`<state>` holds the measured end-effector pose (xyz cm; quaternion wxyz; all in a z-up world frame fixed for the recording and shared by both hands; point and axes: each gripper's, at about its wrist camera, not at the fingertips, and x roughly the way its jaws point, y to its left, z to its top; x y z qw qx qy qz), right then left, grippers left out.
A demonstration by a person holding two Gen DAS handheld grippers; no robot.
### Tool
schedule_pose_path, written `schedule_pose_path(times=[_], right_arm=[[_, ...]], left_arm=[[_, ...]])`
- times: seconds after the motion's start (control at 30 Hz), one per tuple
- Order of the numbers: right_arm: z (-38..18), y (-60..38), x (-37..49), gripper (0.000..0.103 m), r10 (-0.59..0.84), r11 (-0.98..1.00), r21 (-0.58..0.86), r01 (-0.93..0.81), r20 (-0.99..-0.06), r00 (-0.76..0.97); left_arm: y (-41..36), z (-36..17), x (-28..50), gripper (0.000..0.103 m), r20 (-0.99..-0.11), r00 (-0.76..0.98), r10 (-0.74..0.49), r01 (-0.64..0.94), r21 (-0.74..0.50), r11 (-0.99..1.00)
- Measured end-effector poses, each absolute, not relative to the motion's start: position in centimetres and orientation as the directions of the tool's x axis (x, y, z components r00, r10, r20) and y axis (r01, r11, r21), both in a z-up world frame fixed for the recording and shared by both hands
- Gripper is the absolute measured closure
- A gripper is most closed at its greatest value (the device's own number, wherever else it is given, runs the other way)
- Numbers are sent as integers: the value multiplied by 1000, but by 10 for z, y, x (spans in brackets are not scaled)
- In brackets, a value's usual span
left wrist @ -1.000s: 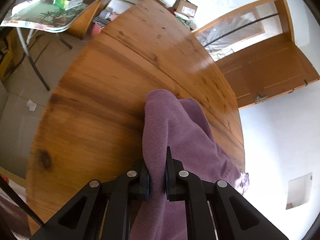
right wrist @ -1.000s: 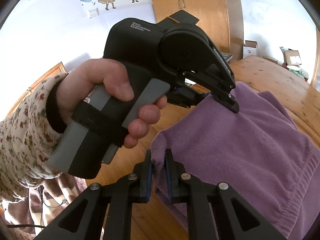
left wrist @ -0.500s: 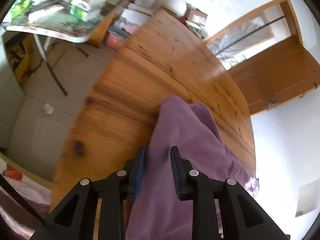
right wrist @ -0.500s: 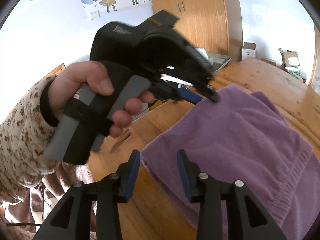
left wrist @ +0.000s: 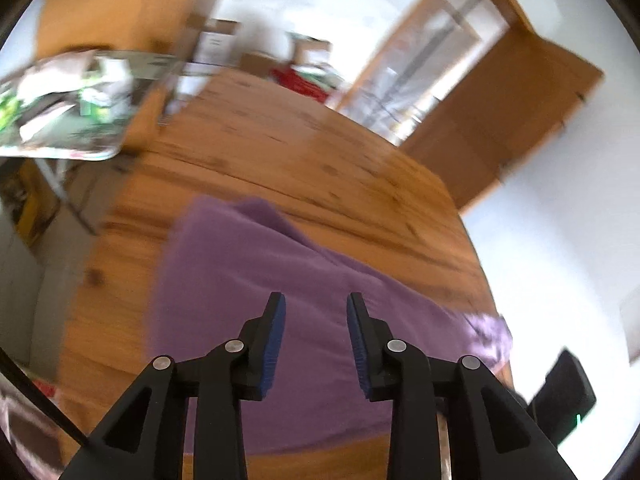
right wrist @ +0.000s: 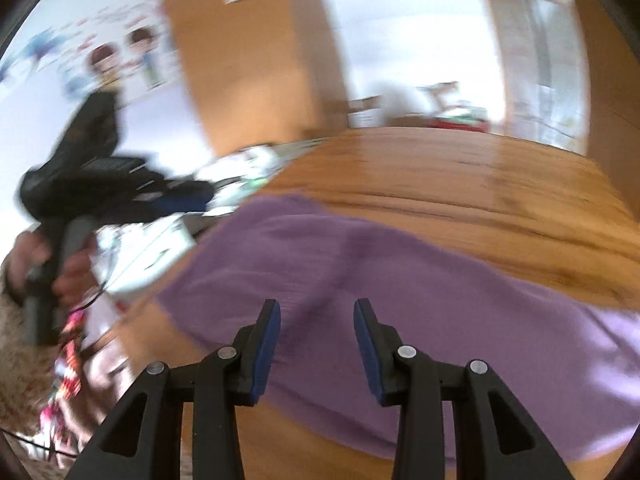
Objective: Fold clothes
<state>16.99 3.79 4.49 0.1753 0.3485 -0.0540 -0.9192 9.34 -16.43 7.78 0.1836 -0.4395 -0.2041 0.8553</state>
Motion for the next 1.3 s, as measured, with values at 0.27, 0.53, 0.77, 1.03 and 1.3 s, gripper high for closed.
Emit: schedule_pose_path(times=[0.27,0.53,0.77,1.03,1.3], right_arm=[[40,166,198,64,-41,-994,101,-36,-667,-744],[38,282,211,64,187,-930,108,-351,-683,-706],[26,335,198,52,222,-917,70,-392,-727,-649],[13,351,158,51,106,-953,111,-282,-748,-655],[5,363,143,62,45,-942,182,-282,-765,-642]], left_arm=[[-78,56,88,70,-674,-397,622,-295,-548,-783],[-13,36,86,70,-743,-318,589,-351,-485,-801],[34,25,78,70,-768,-265,583,-434,-445,-784],[67,14,61,70,-780,-220,585,-439,-456,-774],[80,11,49,70,-781,-210,588,-428,-467,-774]])
